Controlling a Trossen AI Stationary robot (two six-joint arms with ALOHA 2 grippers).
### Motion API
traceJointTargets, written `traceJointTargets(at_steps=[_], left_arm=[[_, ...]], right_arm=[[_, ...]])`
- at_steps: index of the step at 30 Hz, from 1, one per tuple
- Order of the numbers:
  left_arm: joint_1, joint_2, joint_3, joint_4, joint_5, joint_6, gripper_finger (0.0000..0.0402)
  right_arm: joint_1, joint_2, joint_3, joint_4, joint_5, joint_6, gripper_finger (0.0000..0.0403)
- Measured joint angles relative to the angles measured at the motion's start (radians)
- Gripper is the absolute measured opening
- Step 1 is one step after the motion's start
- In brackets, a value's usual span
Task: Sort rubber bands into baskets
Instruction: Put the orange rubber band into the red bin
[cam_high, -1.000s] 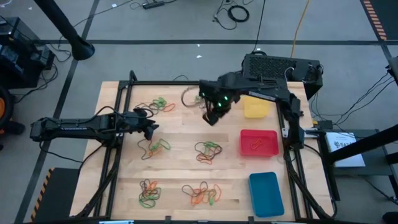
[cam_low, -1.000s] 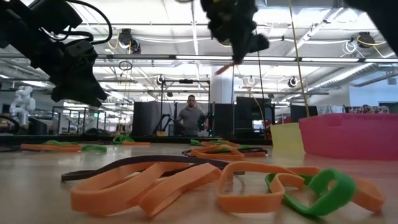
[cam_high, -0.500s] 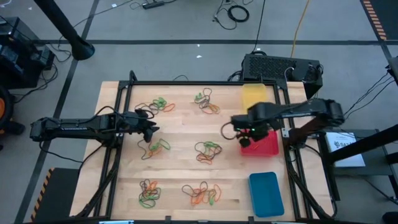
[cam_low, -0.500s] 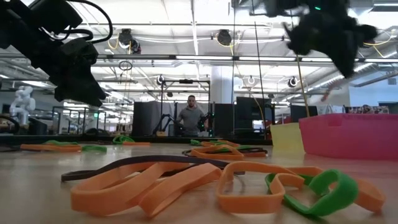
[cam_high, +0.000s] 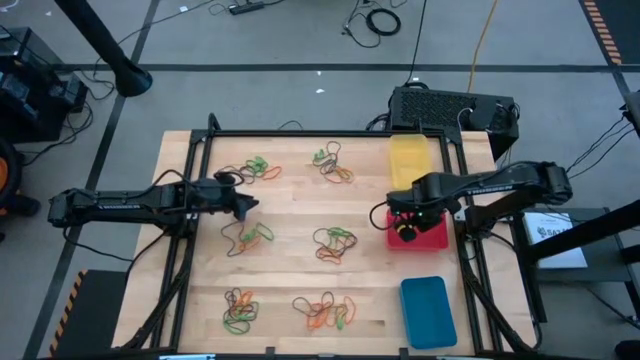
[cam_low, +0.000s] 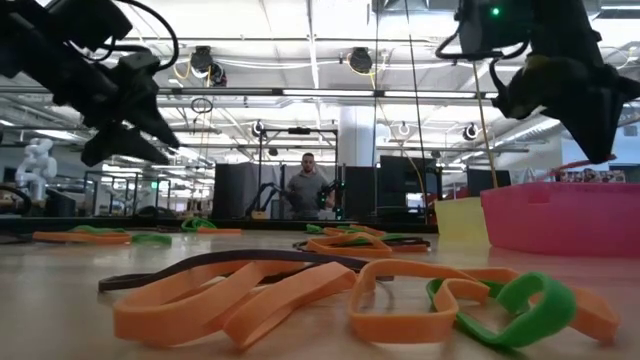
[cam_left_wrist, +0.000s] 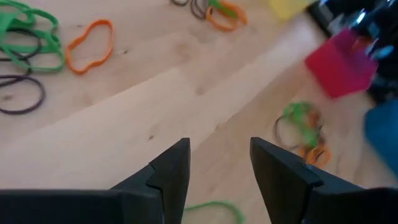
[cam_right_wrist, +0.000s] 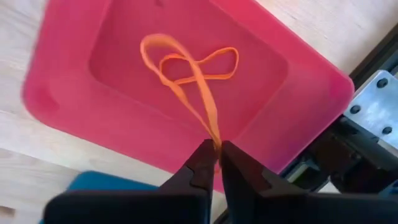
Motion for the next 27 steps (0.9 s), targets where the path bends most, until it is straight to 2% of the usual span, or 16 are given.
traceJointTargets(at_steps=[5,11,17,21,27], left_arm=[[0.0,0.0,0.0,0.061,-0.002,-0.067,0.0175],[0.0,0.0,0.0,0.071,0.0,-0.071,0.0175],[0.0,0.0,0.0,0.028,0.12,-0.067,0.0175],[-0.006,0.0,0.0,-0.062,0.196,-0.066,0.0175],[-0.058,0.005,0.0,-0.137,0.199,-0.061,0.0175]], right_arm=[[-0.01,0.0,-0.008,0.017,-0.004,-0.018,0.0062],[-0.01,0.0,-0.006,0.031,-0.003,-0.027,0.0117],[-0.01,0.0,0.068,0.095,0.006,-0.036,0.0153],[-0.009,0.0,0.133,0.308,0.066,-0.057,0.016],[0.006,0.018,0.147,0.955,0.191,-0.294,0.0157]])
